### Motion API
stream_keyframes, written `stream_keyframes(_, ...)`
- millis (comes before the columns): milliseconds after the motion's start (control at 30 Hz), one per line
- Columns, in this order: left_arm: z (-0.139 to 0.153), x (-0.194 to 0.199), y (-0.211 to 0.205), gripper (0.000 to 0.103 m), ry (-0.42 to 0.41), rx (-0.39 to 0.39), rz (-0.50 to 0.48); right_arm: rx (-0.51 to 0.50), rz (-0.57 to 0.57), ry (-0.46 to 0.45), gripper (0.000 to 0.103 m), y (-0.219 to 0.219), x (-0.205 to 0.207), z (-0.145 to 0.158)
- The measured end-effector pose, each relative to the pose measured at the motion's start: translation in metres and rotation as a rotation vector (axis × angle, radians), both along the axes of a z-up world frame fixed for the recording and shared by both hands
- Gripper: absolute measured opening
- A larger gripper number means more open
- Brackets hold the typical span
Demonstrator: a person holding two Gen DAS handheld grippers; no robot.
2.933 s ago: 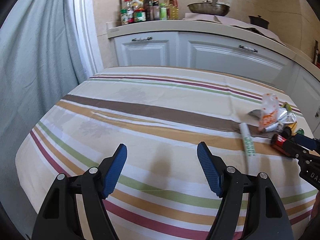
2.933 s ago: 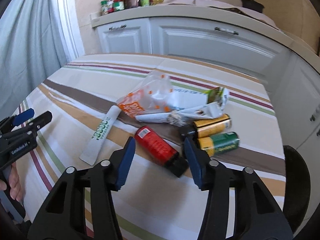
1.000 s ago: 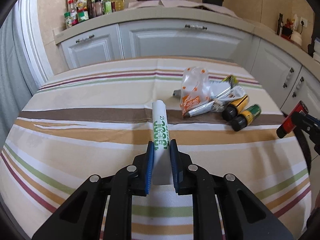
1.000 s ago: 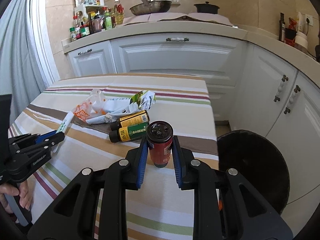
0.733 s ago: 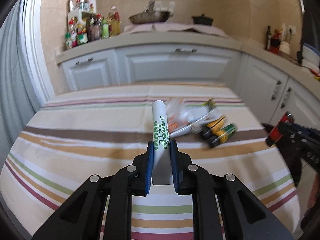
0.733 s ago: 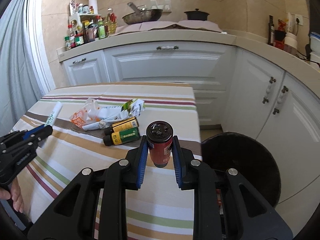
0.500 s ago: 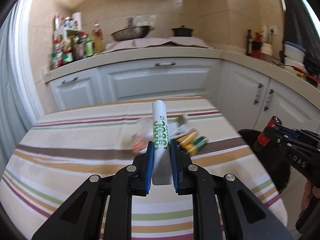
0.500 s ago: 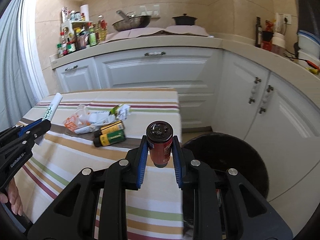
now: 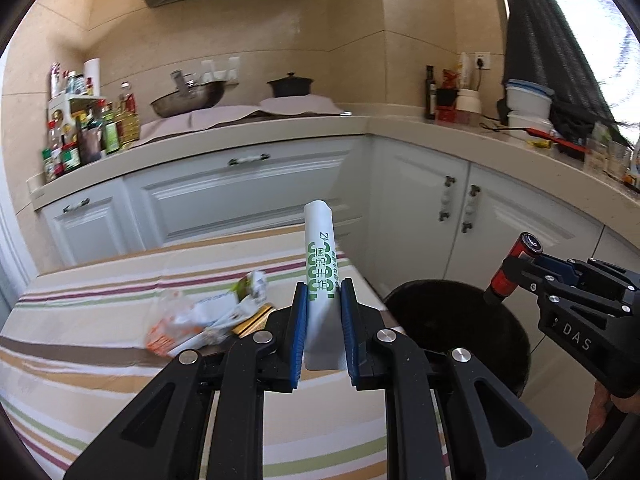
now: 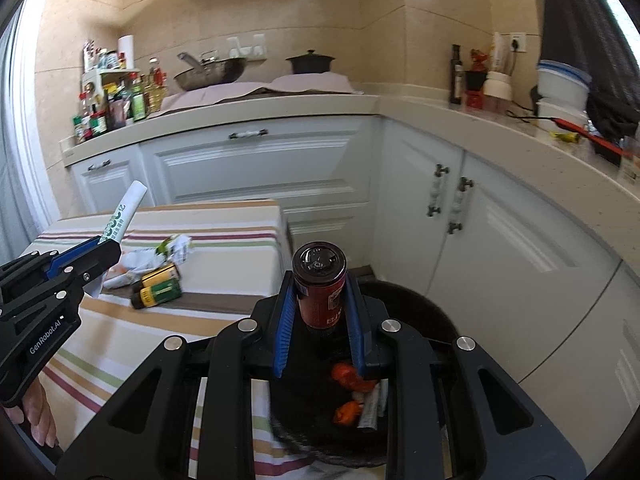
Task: Collect trash
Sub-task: 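Carry the red can and white tube over the black bin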
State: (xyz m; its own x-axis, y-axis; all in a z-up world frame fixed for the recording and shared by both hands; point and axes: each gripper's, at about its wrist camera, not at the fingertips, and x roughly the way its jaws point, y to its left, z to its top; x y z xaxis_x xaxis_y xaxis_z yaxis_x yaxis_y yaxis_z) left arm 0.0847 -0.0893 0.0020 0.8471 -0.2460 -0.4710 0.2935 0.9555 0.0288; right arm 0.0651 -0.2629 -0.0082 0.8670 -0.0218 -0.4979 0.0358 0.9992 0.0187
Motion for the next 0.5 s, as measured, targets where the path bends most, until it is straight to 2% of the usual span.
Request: stream_keyframes(500,-0.006,0.016,-0.054,0.018,0.006,-0.009,-0.069,0.017,-0.100,-0.025,0.023,-0.051,0.004,-0.008)
